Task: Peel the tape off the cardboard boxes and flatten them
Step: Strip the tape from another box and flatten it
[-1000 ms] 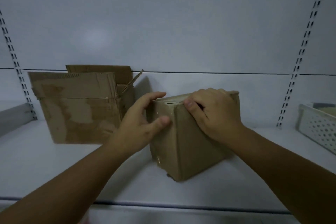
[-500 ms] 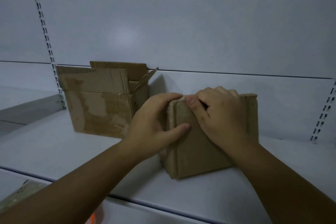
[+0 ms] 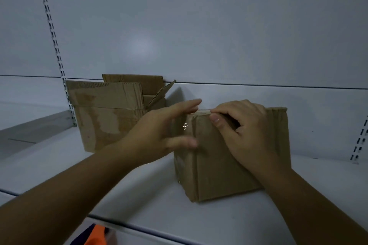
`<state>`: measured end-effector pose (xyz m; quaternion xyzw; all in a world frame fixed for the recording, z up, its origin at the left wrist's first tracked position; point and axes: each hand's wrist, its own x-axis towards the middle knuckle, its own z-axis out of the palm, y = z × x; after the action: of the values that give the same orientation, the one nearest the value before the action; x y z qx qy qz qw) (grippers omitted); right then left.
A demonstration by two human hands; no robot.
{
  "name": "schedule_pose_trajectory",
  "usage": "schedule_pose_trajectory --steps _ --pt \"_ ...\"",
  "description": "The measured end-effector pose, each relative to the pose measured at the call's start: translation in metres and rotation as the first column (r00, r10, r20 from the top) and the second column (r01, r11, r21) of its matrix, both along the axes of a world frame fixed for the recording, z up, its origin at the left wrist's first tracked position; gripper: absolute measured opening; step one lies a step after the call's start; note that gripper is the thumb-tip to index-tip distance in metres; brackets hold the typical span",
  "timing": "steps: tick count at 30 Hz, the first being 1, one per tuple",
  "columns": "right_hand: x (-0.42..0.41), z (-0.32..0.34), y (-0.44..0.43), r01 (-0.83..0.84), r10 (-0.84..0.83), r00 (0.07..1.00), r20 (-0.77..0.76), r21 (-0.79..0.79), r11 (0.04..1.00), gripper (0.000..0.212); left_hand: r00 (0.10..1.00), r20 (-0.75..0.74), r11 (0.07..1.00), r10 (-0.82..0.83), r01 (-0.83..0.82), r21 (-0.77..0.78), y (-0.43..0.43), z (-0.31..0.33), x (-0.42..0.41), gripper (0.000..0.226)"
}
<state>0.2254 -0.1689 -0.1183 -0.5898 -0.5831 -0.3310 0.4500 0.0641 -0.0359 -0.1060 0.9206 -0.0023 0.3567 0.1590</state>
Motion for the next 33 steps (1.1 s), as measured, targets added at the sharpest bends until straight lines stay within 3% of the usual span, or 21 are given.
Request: schedule_pose_trajectory --steps 3,7,10,15,19,21,23,26,28,33 --pt "0.002 0.001 0.001 -0.014 0.014 1.000 -0.012 -0.010 1.000 0.034 0.994 -0.083 0.963 -0.065 0.084 0.257 0.005 0.003 -0.003 0.078" --pt "0.004 0.001 0.003 -0.017 0.016 0.999 -0.036 -0.017 1.000 0.033 0.982 0.049 0.898 -0.184 0.148 0.415 0.004 0.013 0.001 0.035" --pt "0.005 0.001 0.003 -0.014 0.013 0.999 -0.041 -0.017 1.000 0.032 0.976 0.068 0.826 -0.207 0.138 0.546 0.007 0.016 0.004 0.023" --pt "0.006 0.001 0.006 0.009 -0.009 0.999 -0.035 -0.015 1.000 0.028 0.957 0.156 0.734 -0.246 0.079 0.674 0.006 0.012 0.012 0.021" --pt "0.007 0.001 0.006 -0.007 0.007 0.999 -0.037 0.006 1.000 0.021 0.944 0.229 0.744 -0.237 0.025 0.667 0.000 0.007 0.015 0.023" --pt "0.008 -0.001 0.006 -0.031 0.031 0.999 -0.040 0.007 0.999 0.026 0.936 0.289 0.804 -0.200 -0.012 0.595 -0.006 0.005 0.016 0.023" --pt "0.010 -0.002 0.004 -0.055 0.055 0.997 -0.058 0.001 0.998 0.029 0.918 0.371 0.904 -0.138 -0.036 0.427 -0.016 0.006 0.019 0.023" --pt "0.014 -0.003 0.000 -0.105 0.106 0.987 -0.123 0.011 0.994 0.028 0.871 0.491 0.998 -0.003 0.035 -0.056 -0.029 0.013 0.026 0.019" --pt "0.017 -0.006 -0.004 -0.159 0.159 0.971 -0.181 0.019 0.987 0.030 0.876 0.483 0.940 -0.004 0.167 -0.296 -0.037 0.015 0.029 0.019" --pt "0.018 -0.010 -0.010 -0.290 0.300 0.871 -0.388 0.086 0.953 0.047 0.842 0.539 0.755 0.010 0.347 -0.556 -0.046 0.025 0.030 0.024"
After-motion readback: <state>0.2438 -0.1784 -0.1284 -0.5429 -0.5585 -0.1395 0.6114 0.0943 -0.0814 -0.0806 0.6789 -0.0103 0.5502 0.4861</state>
